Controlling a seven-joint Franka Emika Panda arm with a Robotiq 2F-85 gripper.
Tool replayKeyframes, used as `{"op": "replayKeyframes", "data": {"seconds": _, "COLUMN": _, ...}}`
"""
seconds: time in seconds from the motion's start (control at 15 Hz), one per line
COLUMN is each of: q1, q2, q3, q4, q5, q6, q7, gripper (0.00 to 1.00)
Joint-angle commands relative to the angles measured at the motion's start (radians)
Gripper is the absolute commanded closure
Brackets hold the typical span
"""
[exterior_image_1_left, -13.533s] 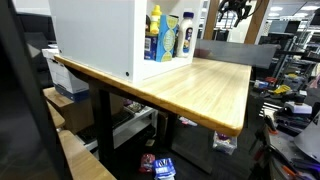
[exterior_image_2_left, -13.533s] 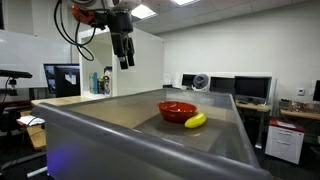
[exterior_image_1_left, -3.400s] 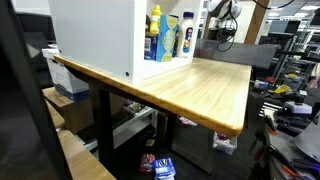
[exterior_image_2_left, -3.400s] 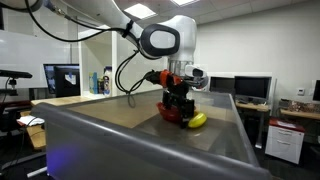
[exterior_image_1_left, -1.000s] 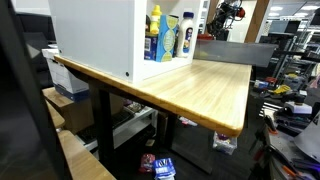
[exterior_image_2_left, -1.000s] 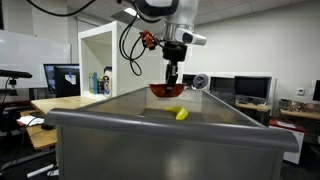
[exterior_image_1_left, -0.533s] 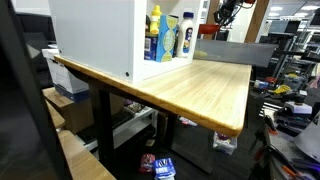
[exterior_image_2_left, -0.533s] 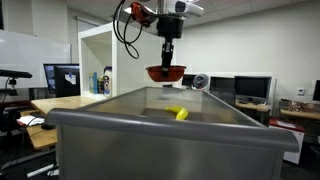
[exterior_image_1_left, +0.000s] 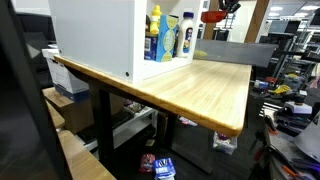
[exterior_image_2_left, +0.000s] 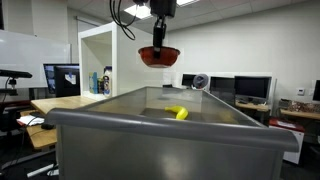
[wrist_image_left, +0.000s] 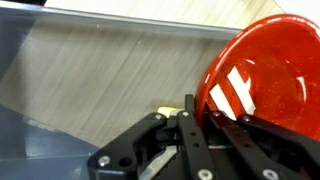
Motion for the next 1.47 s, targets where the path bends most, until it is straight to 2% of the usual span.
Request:
{"op": "replayKeyframes", "data": {"seconds": 0.0, "q1": 0.021, "q2": -0.027, "q3": 0.0, "q4": 0.076, "q5": -0.026, "q6": -0.067, "q7": 0.056, "gripper": 0.99}}
{"op": "replayKeyframes", "data": {"seconds": 0.4, "q1": 0.034, "q2": -0.026, "q3": 0.002, "q4": 0.217, "q5": -0.029, "q6": -0.15, "q7": 0.098, "gripper": 0.99}}
{"op": "replayKeyframes", "data": {"seconds": 1.4, "q1": 0.055, "q2": 0.011, "q3": 0.017, "q4": 0.556, "q5": -0.018, "q6": -0.273, "q7": 0.175, "gripper": 0.99}}
